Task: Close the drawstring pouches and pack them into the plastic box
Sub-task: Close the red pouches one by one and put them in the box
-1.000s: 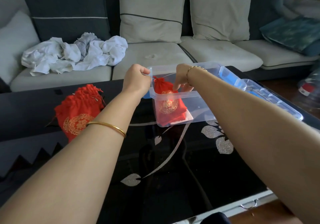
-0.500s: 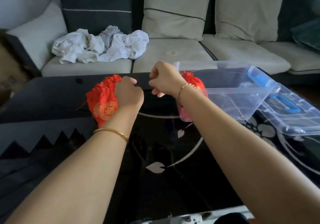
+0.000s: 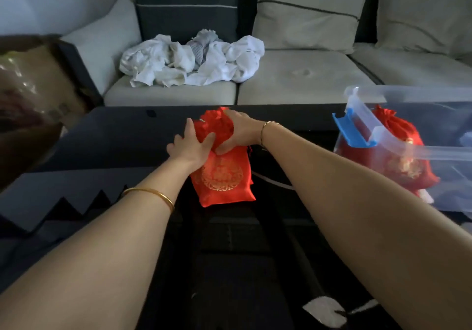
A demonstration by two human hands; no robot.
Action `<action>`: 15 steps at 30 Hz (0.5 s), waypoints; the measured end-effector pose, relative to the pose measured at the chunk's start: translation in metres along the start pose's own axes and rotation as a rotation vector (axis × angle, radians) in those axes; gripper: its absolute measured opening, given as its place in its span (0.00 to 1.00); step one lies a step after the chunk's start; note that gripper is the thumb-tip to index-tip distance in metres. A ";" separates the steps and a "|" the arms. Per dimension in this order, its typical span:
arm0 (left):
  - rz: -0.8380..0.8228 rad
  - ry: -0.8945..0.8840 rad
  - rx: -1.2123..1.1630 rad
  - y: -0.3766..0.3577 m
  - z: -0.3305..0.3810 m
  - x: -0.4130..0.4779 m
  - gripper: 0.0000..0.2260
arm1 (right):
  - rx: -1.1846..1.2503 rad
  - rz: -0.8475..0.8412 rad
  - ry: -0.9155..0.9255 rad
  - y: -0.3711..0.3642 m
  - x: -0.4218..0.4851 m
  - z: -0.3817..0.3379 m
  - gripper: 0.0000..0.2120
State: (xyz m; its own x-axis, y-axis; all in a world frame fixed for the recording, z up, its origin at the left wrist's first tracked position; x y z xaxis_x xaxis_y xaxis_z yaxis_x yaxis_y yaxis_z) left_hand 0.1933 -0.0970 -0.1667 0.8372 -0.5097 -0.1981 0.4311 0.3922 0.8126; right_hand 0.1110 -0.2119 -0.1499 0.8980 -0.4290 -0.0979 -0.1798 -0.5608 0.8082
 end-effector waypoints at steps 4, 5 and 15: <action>-0.160 -0.074 -0.104 -0.017 0.001 0.018 0.42 | -0.010 -0.097 -0.016 -0.012 0.008 0.009 0.47; -0.168 -0.076 -0.119 -0.024 -0.003 0.027 0.42 | -0.009 -0.090 -0.011 -0.012 0.003 0.008 0.48; -0.244 -0.150 -0.023 -0.046 0.021 -0.095 0.27 | -0.031 -0.066 -0.053 -0.007 -0.115 0.021 0.36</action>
State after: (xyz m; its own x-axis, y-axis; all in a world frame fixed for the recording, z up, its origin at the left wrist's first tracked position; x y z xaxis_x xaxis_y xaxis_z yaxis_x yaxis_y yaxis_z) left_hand 0.0863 -0.0830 -0.1736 0.6496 -0.6978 -0.3018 0.6228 0.2608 0.7376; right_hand 0.0010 -0.1737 -0.1564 0.8850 -0.4288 -0.1814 -0.1073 -0.5670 0.8167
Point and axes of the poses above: each hand's wrist, its own x-axis towards the middle knuckle, its own y-axis out of the back of the hand, z = x × y, the point moved 7 cm from there along x, towards the middle knuckle, and after that the axes turned 11 degrees about y, right-handed, at the moved point
